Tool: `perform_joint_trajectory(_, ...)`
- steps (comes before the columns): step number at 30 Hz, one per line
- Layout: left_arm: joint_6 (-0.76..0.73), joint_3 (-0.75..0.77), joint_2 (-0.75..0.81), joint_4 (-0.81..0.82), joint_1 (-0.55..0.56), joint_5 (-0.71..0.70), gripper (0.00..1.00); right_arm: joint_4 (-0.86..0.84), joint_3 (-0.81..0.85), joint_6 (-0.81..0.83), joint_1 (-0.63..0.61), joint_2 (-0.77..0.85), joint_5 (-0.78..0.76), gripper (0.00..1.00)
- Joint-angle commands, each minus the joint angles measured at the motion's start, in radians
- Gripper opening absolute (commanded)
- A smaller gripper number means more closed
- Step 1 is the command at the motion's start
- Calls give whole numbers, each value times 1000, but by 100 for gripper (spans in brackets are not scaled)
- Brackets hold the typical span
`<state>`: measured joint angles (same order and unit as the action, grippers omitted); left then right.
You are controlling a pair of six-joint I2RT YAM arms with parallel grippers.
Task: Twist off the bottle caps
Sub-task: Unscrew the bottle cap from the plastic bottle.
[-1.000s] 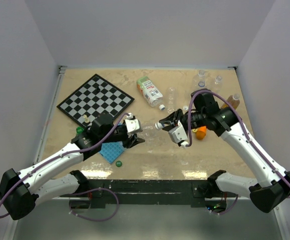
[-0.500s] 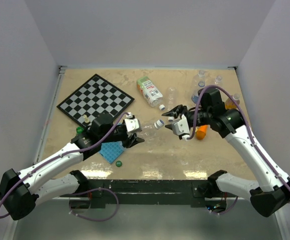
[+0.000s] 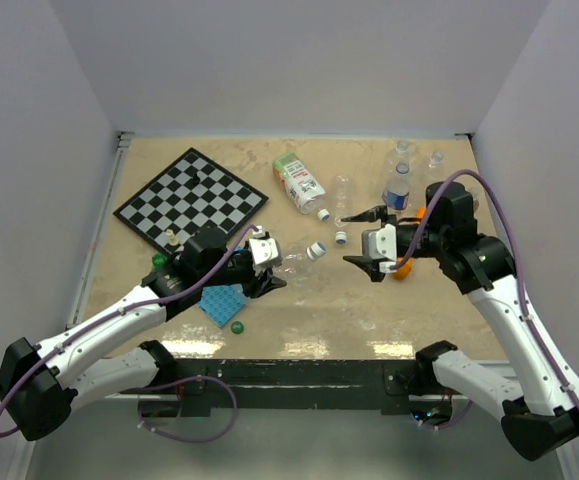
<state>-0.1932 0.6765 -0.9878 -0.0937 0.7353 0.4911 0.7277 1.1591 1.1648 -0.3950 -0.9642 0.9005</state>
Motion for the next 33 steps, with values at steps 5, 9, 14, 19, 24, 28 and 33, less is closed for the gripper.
perform_joint_trajectory(5,12,11,11,23,-4,4,2,-47,7,-290,24,64,5,75)
perform_joint_trajectory(9,14,11,14,25,-4,1,2,-112,4,-518,24,61,-89,77)
perform_joint_trajectory(14,12,11,11,25,-4,1,2,-145,-18,-738,25,33,-112,75)
perform_joint_trajectory(19,12,11,11,23,-4,-2,2,-180,-27,-855,25,16,-72,76)
perform_joint_trajectory(24,14,9,9,25,-4,-3,2,-235,-47,-948,25,-22,-23,76)
perform_joint_trajectory(28,14,9,9,23,-4,-5,2,-274,-56,-1071,25,-88,29,78)
perform_joint_trajectory(33,14,9,9,23,-4,-6,2,-295,-52,-1140,25,-182,63,79)
